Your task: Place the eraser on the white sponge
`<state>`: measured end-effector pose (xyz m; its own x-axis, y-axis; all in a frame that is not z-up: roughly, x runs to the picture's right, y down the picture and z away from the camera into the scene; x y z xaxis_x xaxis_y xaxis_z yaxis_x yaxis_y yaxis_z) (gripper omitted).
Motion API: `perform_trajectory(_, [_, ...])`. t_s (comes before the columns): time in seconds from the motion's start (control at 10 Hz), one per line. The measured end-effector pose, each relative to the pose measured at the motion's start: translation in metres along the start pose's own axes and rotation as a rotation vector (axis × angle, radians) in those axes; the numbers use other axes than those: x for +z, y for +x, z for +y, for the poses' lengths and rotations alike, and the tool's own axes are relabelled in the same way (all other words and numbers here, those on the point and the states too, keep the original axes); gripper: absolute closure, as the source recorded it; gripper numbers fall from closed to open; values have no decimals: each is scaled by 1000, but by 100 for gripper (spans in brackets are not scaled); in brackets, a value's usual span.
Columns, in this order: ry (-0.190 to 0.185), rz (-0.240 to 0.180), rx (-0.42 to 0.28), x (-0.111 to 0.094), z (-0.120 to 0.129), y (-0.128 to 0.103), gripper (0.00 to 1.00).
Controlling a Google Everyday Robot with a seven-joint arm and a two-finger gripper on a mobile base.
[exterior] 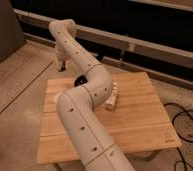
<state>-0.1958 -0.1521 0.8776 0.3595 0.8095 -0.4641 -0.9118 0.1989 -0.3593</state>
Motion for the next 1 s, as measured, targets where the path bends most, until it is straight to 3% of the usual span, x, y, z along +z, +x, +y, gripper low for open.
perform_trajectory(0.2, [-32,-20,-15,-11,13,-4,100])
perform_trajectory(0.6, [-53,-58,-14,-25,15,-4,100])
perform_trajectory(0.8, [-51,-54,-11,-23,14,-4,100])
perform_trajectory(1.0, [-54,-9,35,-5,-3,3,100])
